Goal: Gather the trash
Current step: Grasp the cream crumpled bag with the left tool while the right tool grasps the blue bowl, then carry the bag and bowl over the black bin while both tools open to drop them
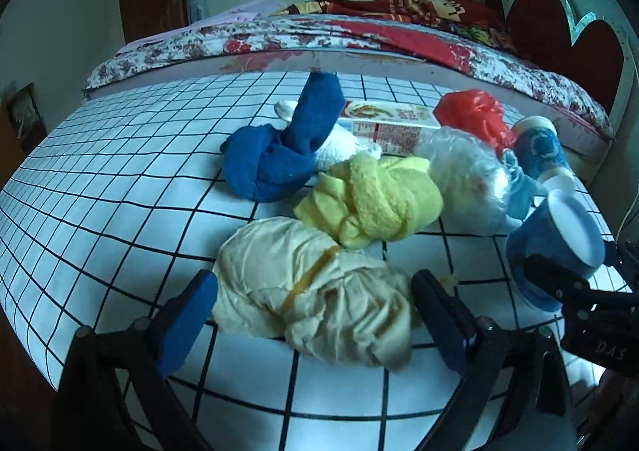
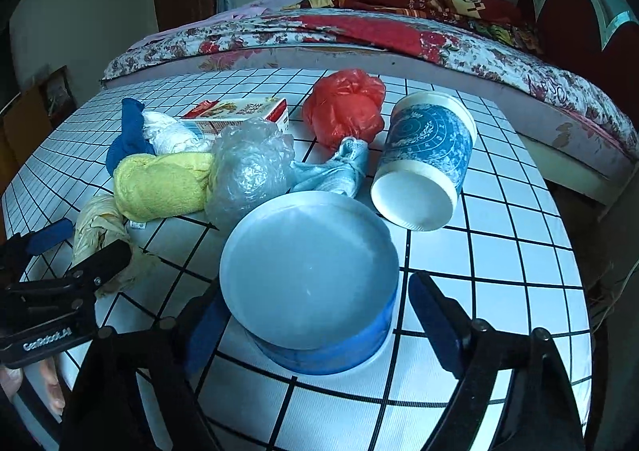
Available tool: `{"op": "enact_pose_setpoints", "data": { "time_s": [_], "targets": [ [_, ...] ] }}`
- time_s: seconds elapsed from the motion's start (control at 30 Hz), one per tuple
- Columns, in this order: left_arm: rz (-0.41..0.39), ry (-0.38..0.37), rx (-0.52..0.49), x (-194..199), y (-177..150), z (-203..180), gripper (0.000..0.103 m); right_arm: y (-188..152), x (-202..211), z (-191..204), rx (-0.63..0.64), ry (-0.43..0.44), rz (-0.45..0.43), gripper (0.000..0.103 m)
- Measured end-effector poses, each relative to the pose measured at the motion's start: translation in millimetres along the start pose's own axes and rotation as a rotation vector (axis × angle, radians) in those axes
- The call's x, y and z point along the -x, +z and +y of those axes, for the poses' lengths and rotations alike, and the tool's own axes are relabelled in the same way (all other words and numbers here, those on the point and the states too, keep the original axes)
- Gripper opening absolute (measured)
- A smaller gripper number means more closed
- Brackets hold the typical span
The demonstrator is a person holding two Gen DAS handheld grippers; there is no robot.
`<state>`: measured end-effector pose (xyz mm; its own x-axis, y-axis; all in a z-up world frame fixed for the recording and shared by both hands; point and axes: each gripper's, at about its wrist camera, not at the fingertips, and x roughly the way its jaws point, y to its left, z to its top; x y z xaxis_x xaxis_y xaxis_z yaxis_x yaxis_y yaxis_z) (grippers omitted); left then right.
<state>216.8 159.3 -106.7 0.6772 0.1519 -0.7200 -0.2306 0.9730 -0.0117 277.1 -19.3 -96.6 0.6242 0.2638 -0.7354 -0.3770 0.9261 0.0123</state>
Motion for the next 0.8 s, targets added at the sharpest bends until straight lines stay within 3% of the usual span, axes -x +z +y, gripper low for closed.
{"op": "enact_pose_setpoints", "data": {
  "time_s": [0.1,0.17,0.33,0.8],
  "targets": [
    [0.031,-0.026,0.004,-5,-3,3,0.079,-2,3,-2,-0.002,0.003,-0.004,0.08],
    [0.027,-0.038,0.005,-3,-6,3,0.073,-5,5,-4,-0.003,0.006,-0.007,0.08],
    [0.006,-0.08,-0.007,12,-12,3,0.045,-9,11,-10,-0.009,0.02,-0.014,0.079],
    [-0.145,-0.171,-0.055,78,-23,-16,0.038,-44,79,-38,-0.03,0.023,-0.118,0.079]
  ]
}}
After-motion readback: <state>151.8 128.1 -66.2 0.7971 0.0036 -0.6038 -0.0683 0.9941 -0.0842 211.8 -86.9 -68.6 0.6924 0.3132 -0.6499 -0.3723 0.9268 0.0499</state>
